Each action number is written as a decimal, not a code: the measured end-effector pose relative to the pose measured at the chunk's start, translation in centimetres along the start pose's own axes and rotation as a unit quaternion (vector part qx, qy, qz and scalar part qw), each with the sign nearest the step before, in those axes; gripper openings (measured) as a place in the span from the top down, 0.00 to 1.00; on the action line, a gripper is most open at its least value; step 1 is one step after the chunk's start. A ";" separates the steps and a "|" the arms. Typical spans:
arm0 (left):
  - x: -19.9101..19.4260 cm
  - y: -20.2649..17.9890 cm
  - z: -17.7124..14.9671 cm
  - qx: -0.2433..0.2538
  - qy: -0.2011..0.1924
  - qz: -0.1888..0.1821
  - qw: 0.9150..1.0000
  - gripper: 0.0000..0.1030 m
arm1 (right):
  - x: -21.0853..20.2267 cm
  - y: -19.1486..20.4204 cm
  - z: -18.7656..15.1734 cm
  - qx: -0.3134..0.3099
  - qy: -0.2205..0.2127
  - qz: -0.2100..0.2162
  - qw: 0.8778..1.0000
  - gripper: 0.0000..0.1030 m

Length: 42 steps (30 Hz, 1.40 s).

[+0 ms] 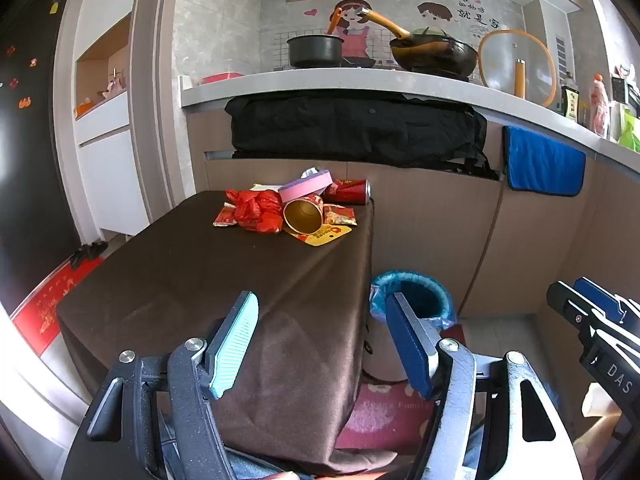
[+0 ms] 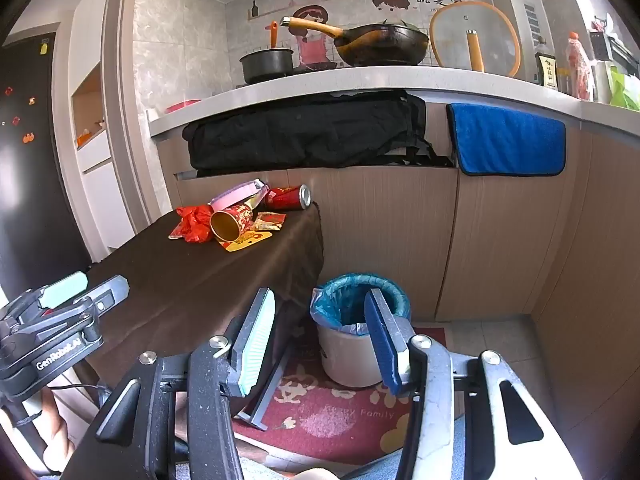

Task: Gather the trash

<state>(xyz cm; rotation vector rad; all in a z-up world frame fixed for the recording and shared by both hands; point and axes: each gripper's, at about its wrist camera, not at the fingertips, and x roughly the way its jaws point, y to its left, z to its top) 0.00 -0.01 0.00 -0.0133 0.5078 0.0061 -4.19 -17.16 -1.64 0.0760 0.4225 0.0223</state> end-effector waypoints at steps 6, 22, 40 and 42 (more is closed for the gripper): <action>0.0 0.0 0.0 0.000 -0.002 0.000 1.000 0.35 | 0.1 -0.1 -0.1 0.002 0.003 0.002 1.000 0.57; 0.0 0.0 0.0 -0.001 -0.005 0.001 1.000 0.35 | -0.1 -0.4 -0.4 0.002 -0.003 -0.007 1.000 0.57; -0.9 0.0 0.6 0.001 -0.011 0.001 1.000 0.35 | -0.6 0.0 0.3 0.001 -0.011 -0.012 1.000 0.57; -0.9 0.0 0.6 0.001 -0.011 0.001 1.000 0.35 | -0.6 0.0 0.3 0.002 -0.012 -0.011 1.000 0.57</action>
